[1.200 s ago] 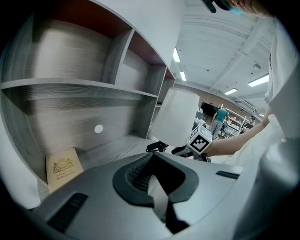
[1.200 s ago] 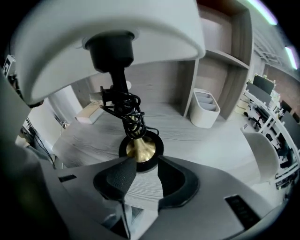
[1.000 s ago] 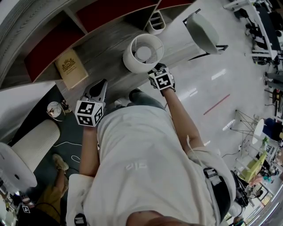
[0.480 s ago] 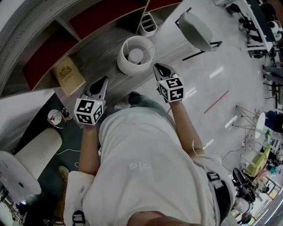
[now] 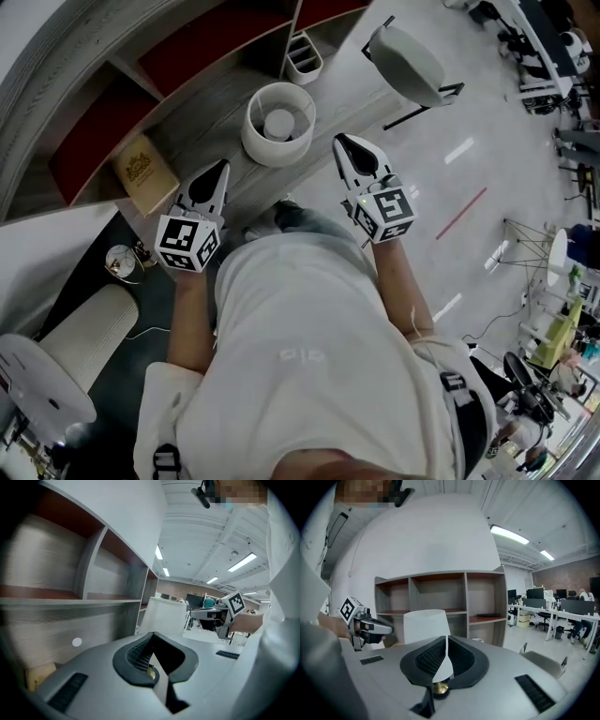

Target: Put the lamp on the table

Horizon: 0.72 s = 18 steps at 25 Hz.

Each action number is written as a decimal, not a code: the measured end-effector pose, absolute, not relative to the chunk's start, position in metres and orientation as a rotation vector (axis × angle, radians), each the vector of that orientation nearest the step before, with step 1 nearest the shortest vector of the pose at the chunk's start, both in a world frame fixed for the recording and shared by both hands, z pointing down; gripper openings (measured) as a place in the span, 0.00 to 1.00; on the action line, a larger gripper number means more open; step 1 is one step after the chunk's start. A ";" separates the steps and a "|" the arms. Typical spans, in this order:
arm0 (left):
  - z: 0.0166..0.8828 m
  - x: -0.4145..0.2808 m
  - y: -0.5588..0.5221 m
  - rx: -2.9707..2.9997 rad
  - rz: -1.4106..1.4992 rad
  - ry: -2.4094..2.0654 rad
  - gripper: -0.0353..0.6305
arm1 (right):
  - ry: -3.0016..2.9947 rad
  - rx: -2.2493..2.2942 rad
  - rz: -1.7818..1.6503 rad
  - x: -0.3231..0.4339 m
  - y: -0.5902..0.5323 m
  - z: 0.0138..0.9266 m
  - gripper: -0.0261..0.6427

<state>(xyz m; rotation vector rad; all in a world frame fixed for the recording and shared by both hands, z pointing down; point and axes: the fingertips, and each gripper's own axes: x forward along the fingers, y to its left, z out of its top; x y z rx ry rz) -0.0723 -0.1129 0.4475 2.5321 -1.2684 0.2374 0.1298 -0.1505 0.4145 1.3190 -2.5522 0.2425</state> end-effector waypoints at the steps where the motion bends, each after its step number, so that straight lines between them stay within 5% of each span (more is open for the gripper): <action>1: 0.444 -0.072 -0.114 2.538 0.225 -1.271 0.07 | -2.568 1.319 0.236 0.129 -0.149 0.411 0.10; 18: 0.426 -0.069 -0.108 2.581 0.181 -1.291 0.07 | -2.659 1.285 0.183 0.117 -0.132 0.399 0.09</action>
